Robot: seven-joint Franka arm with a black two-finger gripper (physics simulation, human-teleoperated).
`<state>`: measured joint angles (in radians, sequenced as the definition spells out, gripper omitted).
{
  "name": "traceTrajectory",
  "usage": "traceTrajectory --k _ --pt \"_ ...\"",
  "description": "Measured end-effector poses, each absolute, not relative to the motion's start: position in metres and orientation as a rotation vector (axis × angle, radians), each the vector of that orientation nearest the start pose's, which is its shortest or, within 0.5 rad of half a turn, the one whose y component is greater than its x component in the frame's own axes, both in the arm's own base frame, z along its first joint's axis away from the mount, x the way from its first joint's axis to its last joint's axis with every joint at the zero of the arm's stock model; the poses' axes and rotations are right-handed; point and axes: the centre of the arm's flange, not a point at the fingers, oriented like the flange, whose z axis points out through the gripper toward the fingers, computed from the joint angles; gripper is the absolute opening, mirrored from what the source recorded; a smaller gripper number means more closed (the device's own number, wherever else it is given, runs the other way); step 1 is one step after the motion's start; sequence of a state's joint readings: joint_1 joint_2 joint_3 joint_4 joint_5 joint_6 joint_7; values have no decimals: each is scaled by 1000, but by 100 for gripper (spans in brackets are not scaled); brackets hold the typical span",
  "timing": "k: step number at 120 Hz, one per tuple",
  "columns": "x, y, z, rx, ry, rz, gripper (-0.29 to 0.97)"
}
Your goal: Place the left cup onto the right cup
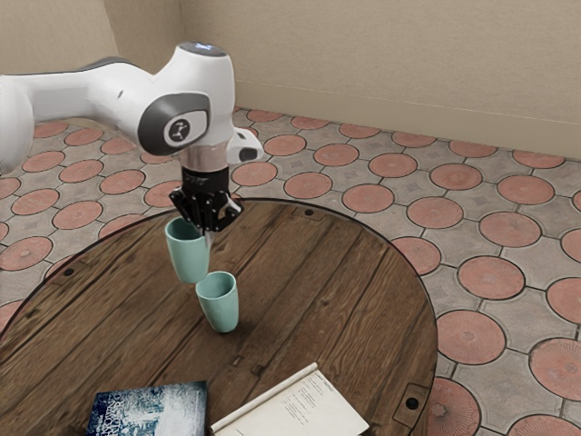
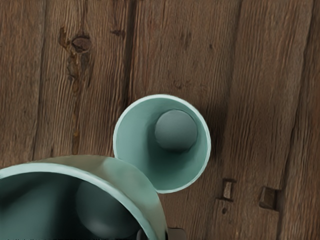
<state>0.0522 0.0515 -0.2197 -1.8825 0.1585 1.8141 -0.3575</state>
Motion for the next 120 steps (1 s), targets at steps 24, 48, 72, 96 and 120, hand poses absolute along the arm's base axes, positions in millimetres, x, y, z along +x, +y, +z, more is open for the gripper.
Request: traceTrajectory --k 24,48,72,96,120 --pt "562 -59 460 -2958 -283 142 -11" --pt "567 -65 456 -2954 -278 142 -11" --pt "578 -61 454 -2949 -294 134 -11" --pt "597 -60 449 -2945 -297 132 -11" --pt "606 -63 441 -2944 -288 145 -11"
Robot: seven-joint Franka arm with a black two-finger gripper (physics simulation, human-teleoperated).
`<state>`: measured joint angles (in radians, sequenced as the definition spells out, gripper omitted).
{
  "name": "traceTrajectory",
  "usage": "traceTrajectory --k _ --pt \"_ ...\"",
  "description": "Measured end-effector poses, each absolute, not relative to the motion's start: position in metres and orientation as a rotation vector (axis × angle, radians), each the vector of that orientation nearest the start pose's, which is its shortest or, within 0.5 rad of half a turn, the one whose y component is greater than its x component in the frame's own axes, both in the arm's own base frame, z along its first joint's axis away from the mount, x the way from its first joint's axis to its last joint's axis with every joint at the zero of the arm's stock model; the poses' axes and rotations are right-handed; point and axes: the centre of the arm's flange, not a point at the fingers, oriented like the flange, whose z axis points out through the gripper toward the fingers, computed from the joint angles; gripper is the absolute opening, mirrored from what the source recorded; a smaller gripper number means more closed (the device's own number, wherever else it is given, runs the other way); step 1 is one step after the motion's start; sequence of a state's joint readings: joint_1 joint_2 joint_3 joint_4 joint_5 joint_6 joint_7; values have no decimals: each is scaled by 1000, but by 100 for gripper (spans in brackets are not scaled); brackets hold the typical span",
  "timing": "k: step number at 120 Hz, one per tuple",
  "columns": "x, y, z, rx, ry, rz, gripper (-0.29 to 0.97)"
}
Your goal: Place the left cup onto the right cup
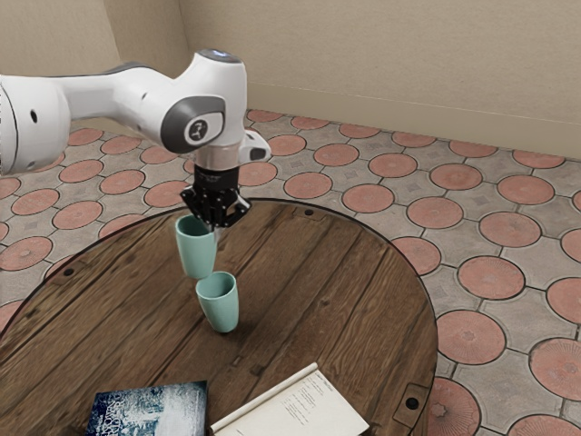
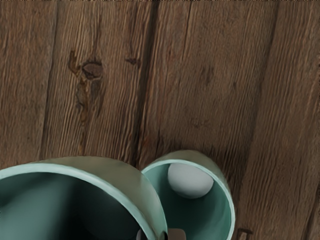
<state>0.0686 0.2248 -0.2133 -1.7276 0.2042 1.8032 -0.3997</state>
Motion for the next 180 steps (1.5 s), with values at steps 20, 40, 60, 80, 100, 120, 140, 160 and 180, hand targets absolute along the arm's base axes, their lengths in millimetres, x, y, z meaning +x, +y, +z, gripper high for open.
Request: traceTrajectory --k 20,40,60,80,100,120,140,160,180 --pt "613 -69 437 -2947 -276 149 -11" --pt "617 -74 436 -2950 -267 148 -11" --pt "614 -83 437 -2947 -249 161 -11" --pt "611 -93 437 -2944 -232 178 -11" --pt "606 -99 439 -2939 -230 203 -11" --pt "604 -103 437 -2940 -237 220 -11" --pt "604 -104 433 -2939 -244 233 -11" --pt "604 -104 429 -2939 -250 237 -11" --pt "603 -104 428 -2939 -258 236 -11"
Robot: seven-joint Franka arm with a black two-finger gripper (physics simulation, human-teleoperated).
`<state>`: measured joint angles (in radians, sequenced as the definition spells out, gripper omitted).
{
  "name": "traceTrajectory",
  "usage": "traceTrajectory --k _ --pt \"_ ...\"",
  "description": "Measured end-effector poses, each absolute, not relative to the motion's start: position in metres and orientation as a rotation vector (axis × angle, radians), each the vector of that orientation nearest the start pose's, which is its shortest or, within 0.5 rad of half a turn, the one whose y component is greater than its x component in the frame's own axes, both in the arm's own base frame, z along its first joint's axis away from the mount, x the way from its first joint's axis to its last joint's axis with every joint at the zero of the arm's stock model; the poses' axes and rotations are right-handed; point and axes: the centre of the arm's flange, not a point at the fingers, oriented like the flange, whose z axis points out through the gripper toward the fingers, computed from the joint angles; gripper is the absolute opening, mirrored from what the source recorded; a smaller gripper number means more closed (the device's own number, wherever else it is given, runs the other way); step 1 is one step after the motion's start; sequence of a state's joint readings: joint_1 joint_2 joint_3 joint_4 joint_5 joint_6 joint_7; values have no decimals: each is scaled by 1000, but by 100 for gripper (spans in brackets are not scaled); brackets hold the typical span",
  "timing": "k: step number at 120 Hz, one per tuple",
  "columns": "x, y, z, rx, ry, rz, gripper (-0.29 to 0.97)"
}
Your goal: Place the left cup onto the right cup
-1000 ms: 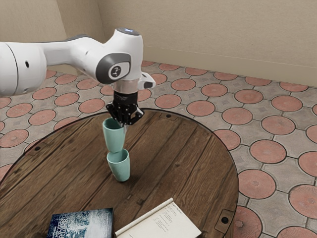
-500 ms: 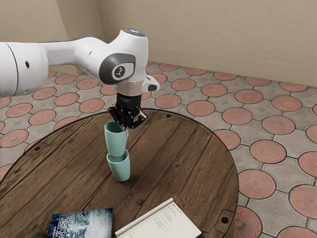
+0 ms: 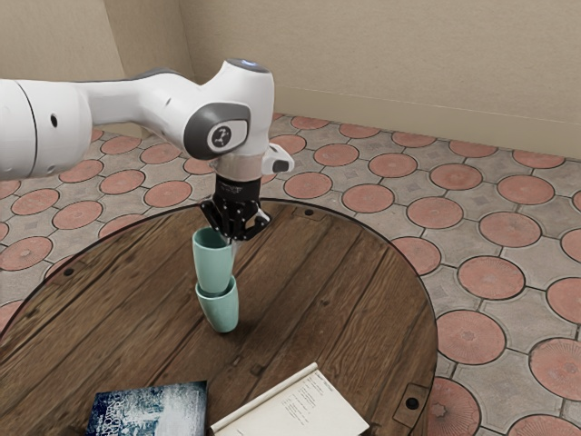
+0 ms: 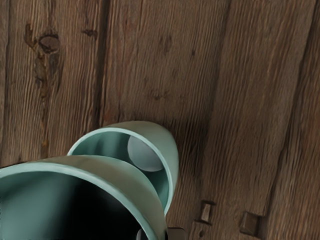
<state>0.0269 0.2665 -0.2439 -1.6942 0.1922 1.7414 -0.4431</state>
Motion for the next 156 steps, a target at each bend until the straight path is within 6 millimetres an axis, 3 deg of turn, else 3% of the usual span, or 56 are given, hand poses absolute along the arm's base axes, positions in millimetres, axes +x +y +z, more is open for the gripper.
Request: traceTrajectory --k 58,104,156 --pt "600 -102 417 -2942 -276 242 -9" --pt "600 -103 419 -2945 -281 237 16" --pt "593 -106 445 -2944 -293 198 28"
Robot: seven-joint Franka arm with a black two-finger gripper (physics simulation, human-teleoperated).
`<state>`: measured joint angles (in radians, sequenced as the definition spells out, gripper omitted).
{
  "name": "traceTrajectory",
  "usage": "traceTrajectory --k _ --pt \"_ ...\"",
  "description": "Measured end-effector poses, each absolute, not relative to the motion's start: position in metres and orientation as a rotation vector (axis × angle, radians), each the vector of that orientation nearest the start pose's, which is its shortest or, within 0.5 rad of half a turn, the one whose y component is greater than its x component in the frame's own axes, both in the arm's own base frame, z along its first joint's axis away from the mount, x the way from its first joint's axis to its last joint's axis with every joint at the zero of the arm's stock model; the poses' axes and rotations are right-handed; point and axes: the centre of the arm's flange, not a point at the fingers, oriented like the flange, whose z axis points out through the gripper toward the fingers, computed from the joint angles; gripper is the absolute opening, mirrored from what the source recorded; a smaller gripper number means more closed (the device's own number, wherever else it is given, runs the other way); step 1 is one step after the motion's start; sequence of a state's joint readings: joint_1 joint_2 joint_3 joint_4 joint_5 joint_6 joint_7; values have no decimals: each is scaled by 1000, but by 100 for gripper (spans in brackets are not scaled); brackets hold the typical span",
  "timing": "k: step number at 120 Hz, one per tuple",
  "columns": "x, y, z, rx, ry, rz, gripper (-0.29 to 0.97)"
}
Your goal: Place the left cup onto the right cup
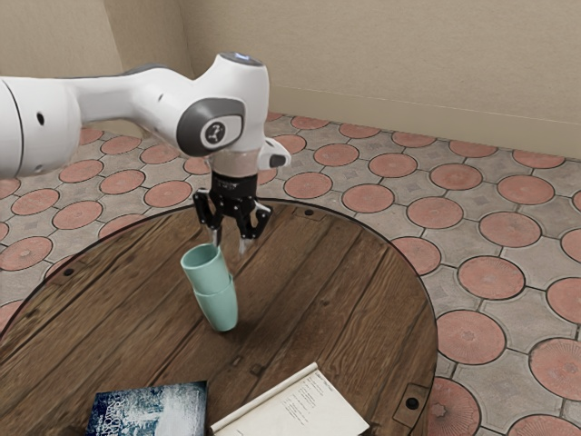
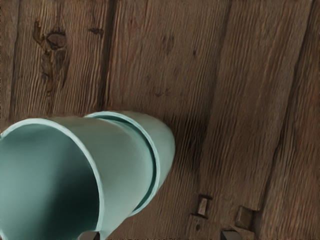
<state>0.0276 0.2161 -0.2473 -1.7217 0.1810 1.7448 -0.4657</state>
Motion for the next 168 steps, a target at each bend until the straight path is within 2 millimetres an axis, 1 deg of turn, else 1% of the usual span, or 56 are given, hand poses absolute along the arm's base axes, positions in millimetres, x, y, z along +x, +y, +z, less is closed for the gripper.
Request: traceTrajectory --k 14,35,48,58,68,87,99,124,141,168 --pt "590 -106 458 -2943 -296 173 36" --pt "586 -105 474 -2948 -284 137 53" --pt "585 -103 482 -2957 -268 121 59" --pt "584 -96 489 -2975 -265 112 62" --pt "583 -89 495 -2990 -257 107 64" --pt "583 -63 503 -3037 -268 114 66" --pt "582 -51 512 -3060 -245 107 67" --pt "576 -41 528 -3079 -157 103 68" --pt "572 -29 538 -3086 -125 103 68" --pt "568 -15 546 -3092 -73 107 68"
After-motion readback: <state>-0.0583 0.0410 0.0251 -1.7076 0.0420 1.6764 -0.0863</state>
